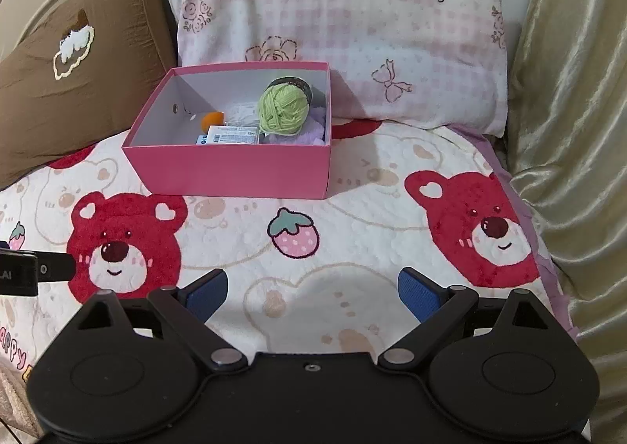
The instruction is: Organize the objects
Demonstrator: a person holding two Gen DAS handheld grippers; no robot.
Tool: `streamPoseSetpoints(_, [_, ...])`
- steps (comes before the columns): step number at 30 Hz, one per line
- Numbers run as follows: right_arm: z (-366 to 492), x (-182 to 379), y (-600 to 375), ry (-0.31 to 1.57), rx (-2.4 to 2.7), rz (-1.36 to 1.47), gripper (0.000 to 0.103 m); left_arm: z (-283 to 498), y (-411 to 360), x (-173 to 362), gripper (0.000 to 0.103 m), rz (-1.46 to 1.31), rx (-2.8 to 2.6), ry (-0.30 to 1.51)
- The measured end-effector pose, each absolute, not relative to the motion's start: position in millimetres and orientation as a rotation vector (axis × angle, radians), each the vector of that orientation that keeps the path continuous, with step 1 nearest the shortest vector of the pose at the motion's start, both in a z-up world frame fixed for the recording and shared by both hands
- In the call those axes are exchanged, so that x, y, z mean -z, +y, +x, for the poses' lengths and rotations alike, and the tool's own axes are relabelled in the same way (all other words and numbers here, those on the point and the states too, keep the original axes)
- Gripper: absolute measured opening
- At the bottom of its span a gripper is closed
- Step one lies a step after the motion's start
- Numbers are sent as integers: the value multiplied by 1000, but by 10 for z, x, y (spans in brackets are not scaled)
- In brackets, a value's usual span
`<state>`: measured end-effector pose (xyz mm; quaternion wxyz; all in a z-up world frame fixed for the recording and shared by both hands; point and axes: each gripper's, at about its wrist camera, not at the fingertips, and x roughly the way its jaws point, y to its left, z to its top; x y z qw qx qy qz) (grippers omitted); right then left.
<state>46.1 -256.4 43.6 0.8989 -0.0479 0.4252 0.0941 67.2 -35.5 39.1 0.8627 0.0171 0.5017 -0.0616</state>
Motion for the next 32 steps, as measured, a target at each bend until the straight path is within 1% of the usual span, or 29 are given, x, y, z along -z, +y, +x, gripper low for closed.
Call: streamPoseSetpoints(32, [397,-478,-2508,869,-209,-106,96,620,-362,-439,103,60,114,1064])
